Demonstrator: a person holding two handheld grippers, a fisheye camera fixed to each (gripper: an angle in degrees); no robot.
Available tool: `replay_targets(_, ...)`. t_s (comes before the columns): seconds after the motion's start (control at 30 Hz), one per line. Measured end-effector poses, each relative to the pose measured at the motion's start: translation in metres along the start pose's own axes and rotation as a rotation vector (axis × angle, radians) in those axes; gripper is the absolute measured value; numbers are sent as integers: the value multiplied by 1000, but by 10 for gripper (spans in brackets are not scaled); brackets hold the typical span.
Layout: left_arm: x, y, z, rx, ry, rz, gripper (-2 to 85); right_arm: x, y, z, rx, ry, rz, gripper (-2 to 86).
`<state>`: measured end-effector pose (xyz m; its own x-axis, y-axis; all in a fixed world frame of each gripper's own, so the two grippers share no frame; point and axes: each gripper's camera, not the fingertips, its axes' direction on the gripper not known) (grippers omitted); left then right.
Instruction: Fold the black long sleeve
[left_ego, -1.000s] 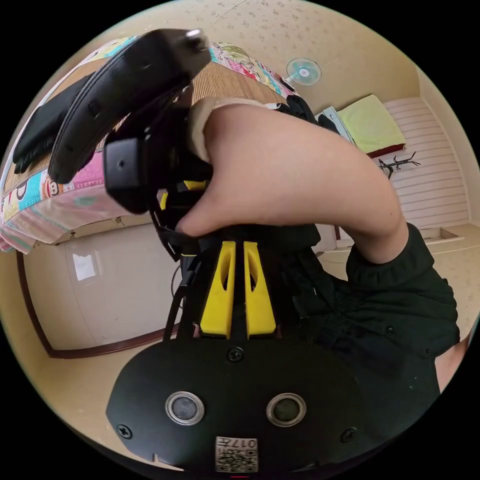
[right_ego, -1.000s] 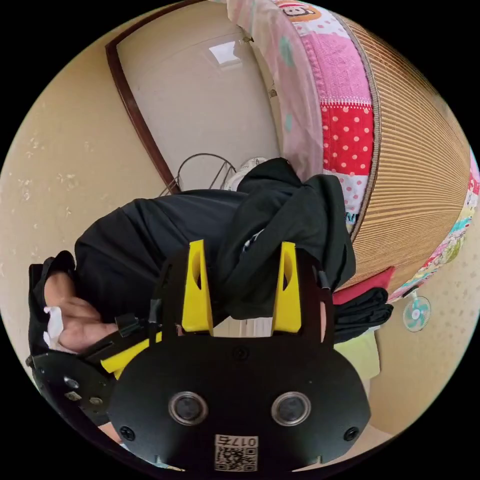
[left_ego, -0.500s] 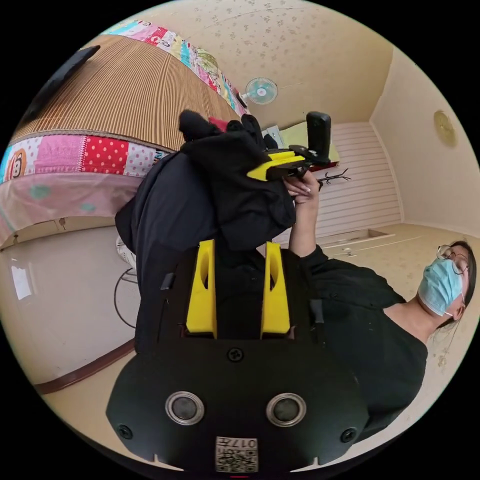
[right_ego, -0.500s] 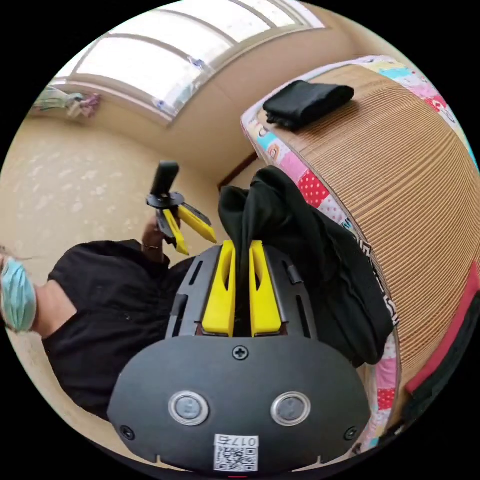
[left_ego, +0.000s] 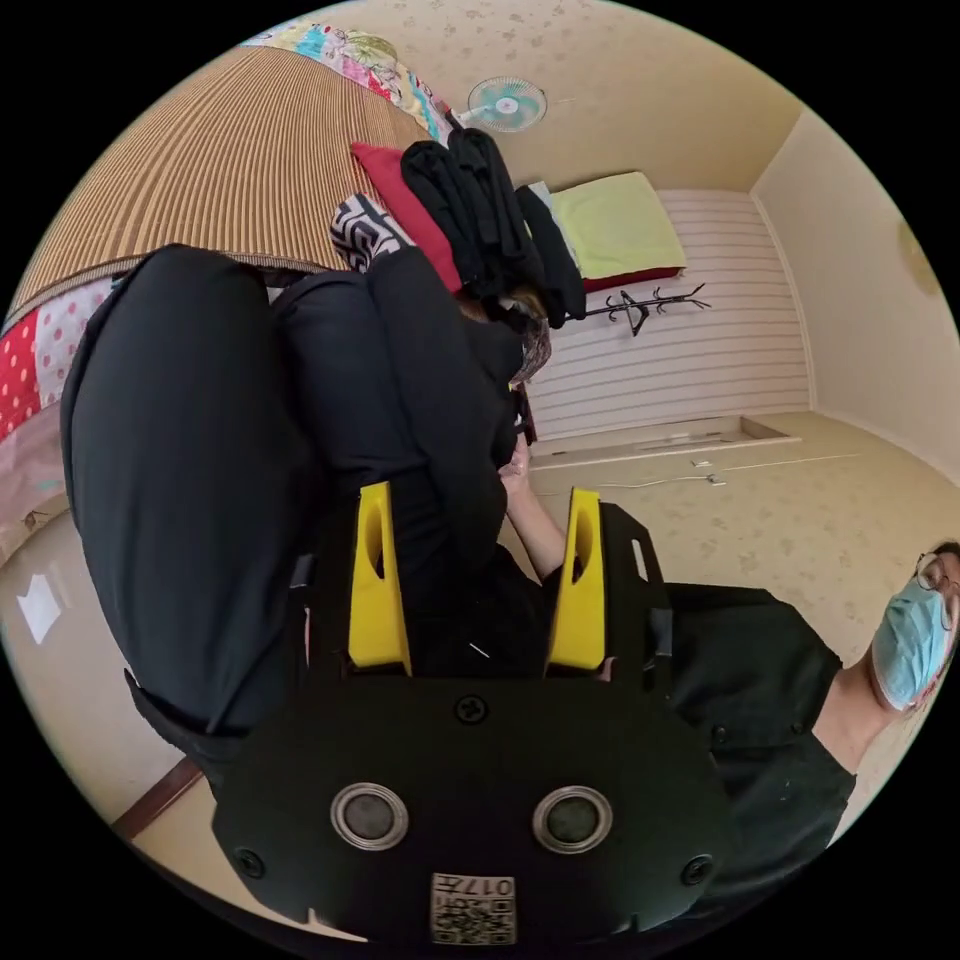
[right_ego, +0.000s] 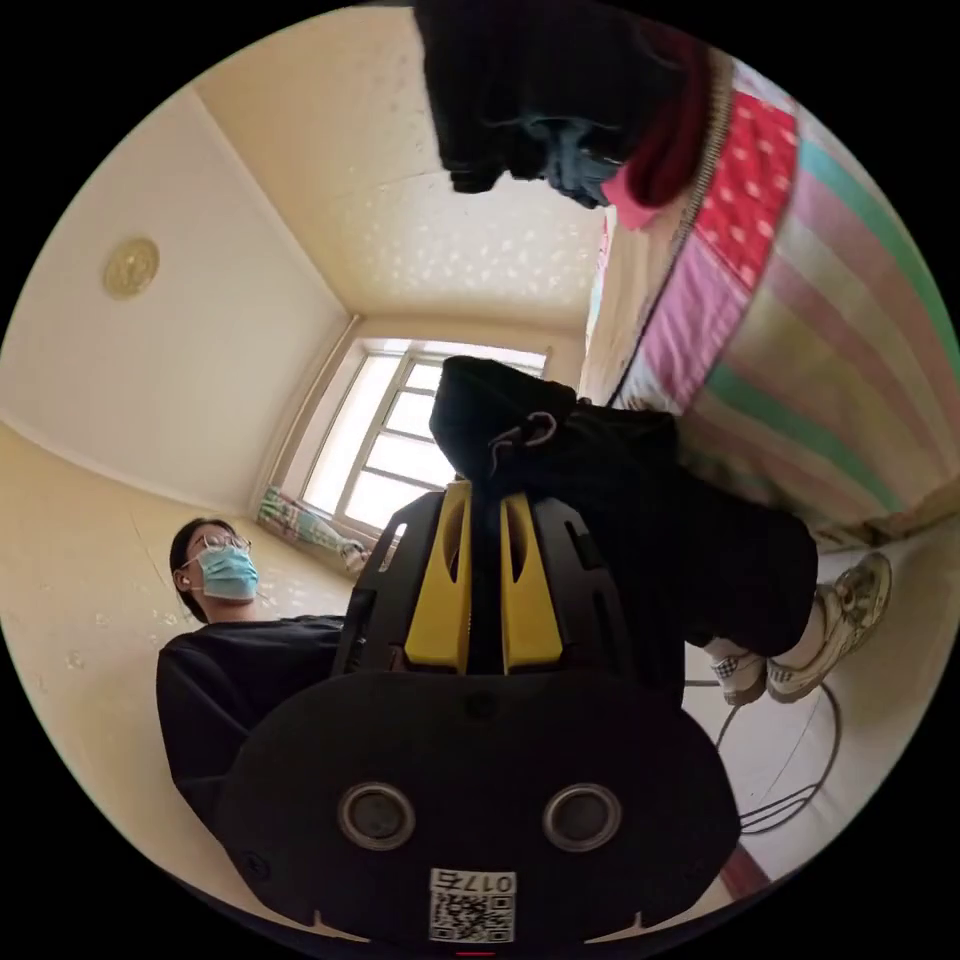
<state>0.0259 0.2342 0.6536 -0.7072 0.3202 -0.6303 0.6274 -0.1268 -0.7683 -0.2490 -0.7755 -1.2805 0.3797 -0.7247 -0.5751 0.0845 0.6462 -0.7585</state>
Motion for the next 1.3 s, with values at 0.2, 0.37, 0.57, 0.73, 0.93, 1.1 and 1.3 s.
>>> replay_targets(0.2,-11,-6,33,-66,-62,-32,182,22,-1,-43,45,-45,95,11)
replay_targets(0.37,-28,-8,62,-175,0,-27,63,23,-36,-57,28,-91,126,15)
replay_targets(0.57,-35,-6,26,-128,112,26,35,10,-75,-75,38,-248,451,33)
replay_targets(0.73,-46,8,-11,-118,85,24,34,-18,-86,-74,-60,-178,549,59)
replay_targets(0.93,-76,23,-18,-88,123,-73,36,2,-52,-94,-49,-222,521,169)
replay_targets(1.1,-66,18,-21,-112,68,-71,37,-10,-32,-85,-110,-272,421,198)
replay_targets(1.3,-51,11,-24,-135,2,-70,38,-53,-35,-53,-276,-70,318,192)
